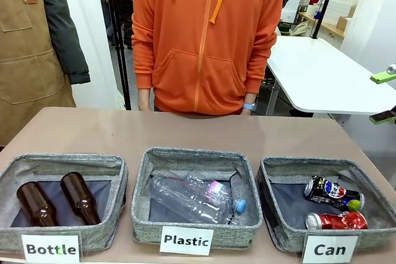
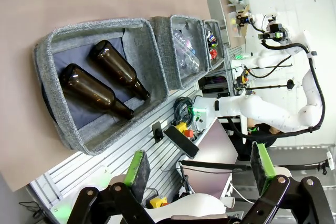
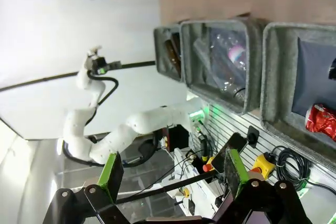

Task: Sort the can waste into the basket.
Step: Pick up the can waste from the table and place it in the right Fabric basket.

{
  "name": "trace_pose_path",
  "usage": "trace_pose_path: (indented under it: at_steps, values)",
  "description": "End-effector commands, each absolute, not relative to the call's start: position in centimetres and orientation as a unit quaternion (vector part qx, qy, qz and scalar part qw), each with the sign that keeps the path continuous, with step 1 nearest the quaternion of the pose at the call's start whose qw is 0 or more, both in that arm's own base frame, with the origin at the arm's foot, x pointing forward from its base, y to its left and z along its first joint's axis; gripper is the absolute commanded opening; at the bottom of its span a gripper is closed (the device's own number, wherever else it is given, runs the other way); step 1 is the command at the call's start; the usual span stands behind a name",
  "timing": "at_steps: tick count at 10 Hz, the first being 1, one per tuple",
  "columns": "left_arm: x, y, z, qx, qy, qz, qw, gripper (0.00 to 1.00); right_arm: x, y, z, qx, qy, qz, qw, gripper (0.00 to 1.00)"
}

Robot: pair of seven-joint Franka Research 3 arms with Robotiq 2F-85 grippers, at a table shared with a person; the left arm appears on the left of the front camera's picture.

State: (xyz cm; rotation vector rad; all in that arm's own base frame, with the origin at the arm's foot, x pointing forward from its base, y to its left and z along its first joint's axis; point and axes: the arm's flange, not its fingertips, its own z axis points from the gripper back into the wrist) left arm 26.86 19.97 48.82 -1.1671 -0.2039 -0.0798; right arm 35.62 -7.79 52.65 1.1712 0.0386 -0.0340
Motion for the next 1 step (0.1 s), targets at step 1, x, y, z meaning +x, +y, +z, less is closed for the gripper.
trace_pose_path:
  at_steps: [1]
  values:
    - [26.74,20.05,48.87,-0.55,-0.098,-0.045,0.828,1.0,35.74,-8.19,52.76,0.55,0.018,-0.003,0.835,1.0]
